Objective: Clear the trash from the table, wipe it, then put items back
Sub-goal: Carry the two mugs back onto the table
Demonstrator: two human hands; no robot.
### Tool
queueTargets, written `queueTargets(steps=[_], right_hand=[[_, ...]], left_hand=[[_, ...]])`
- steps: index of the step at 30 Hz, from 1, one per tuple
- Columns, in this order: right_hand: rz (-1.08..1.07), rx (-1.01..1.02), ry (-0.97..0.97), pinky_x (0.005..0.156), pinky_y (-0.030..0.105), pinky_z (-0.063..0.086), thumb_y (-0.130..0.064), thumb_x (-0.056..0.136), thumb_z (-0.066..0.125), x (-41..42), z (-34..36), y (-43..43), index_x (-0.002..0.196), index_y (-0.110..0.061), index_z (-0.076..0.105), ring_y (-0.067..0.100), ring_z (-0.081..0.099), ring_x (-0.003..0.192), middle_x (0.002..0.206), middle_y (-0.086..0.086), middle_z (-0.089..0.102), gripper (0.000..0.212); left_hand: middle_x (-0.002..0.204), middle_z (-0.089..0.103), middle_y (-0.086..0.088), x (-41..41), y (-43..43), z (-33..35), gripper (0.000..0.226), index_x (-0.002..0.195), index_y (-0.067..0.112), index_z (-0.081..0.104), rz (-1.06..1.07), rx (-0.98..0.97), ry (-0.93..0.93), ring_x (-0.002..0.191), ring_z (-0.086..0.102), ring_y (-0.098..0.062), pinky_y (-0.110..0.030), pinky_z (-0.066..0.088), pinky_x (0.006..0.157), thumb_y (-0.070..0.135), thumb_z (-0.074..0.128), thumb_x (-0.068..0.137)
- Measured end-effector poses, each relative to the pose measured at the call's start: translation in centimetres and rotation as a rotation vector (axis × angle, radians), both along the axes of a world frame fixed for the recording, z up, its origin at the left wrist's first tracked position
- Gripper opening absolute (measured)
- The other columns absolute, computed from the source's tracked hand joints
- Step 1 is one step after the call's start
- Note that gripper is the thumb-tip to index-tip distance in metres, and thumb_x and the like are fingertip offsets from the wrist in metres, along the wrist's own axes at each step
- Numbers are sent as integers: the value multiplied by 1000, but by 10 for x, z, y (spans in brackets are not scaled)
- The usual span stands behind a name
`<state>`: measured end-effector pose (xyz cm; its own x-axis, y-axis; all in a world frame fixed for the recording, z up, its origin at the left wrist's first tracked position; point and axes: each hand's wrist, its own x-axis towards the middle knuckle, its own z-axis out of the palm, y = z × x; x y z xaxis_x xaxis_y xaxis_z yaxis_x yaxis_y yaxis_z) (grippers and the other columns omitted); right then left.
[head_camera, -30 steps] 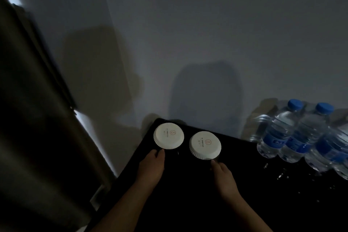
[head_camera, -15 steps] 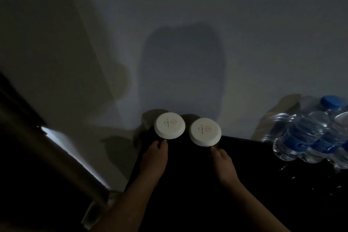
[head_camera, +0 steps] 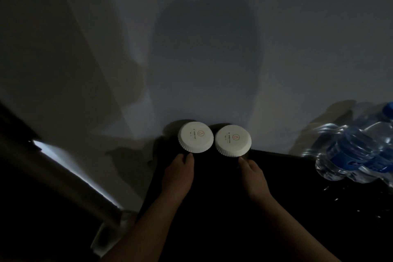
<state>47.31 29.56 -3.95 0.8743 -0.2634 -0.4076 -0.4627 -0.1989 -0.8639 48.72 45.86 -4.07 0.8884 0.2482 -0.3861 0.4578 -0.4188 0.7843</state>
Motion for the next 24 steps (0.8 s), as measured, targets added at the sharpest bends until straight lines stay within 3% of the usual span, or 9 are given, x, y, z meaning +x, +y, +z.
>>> queueTargets(steps=[3,9,13,17,20,22,24], right_hand=[[1,-23,0,81,30,34,-32,101,35,3,0,0,101,-13,51,21,51,96,102,5,52,25],[-10,-14,5,84,31,38,-34,100,33,-1,0,3,115,-11,51,23,53,102,104,4,53,32],[-11,-27,6,85,30,36,-37,101,33,-5,6,4,121,-10,49,20,50,101,115,8,53,37],[-45,-12,29,96,39,44,-41,100,34,-17,6,1,136,-11,38,29,55,111,122,11,54,48],[-25,-24,48,82,34,50,-39,98,40,-34,10,-6,134,-11,41,26,59,102,117,10,57,45],[18,-55,60,64,24,45,-34,98,44,-51,16,-14,130,-12,46,16,59,88,108,5,56,39],[53,-71,63,57,18,40,-29,97,46,-70,21,-25,128,-13,47,9,55,79,102,0,54,35]], left_hand=[[112,62,-15,7,-2,2,37,112,10,57,-20,12,6,104,59,-32,-42,44,96,37,35,99],[110,62,-18,6,0,0,36,107,9,54,-57,32,-1,103,58,-35,-43,45,95,38,33,99],[120,59,-18,2,0,6,39,126,13,46,-71,19,8,109,56,-35,-41,43,96,39,33,100],[131,52,-12,-14,-4,13,48,142,19,29,-77,15,-7,116,52,-32,-30,38,87,36,41,99],[121,59,-11,-32,-6,15,47,139,19,31,-112,58,-66,107,57,-30,-33,44,87,30,48,96],[117,61,-11,-44,-8,17,50,138,19,32,-106,107,-113,106,58,-30,-41,47,92,27,52,93],[121,58,-10,-56,-11,21,52,137,18,35,-91,195,-155,110,56,-30,-46,46,95,26,54,90]])
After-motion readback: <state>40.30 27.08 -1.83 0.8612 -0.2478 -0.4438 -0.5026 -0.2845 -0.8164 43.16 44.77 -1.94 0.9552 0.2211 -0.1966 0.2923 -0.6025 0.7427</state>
